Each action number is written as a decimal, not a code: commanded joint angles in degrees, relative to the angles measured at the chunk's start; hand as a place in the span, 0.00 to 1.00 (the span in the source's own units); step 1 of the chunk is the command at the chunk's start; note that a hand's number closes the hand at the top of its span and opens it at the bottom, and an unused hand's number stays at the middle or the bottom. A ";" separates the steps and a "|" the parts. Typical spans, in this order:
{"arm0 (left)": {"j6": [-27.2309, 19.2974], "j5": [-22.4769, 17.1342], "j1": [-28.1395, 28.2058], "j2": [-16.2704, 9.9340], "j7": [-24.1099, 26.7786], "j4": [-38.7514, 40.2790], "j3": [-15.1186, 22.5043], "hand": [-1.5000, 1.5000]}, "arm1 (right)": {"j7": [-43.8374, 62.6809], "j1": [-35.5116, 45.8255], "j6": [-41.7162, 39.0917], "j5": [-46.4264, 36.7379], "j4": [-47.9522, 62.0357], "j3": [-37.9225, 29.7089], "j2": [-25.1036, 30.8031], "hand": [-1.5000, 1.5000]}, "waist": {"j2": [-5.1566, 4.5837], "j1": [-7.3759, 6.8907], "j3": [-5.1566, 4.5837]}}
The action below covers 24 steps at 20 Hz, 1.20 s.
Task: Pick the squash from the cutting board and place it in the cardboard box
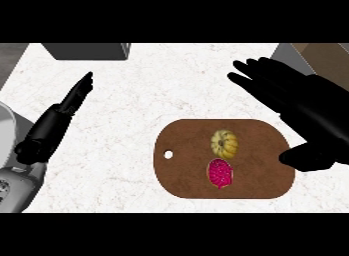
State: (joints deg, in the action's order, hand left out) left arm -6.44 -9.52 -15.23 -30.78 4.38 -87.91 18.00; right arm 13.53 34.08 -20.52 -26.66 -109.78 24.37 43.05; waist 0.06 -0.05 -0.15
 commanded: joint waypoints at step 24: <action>6.53 0.54 1.44 0.51 2.37 1.91 -5.66 0.50 | 45.21 3.66 -35.58 -15.08 13.84 26.06 -35.39 0.00 | 0.13 0.20 0.10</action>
State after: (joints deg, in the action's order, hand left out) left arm -2.05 -8.04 -14.14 -29.16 5.94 -86.51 14.57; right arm 49.03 40.84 -51.15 -40.30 -96.93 49.52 12.66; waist 0.17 -0.15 -0.07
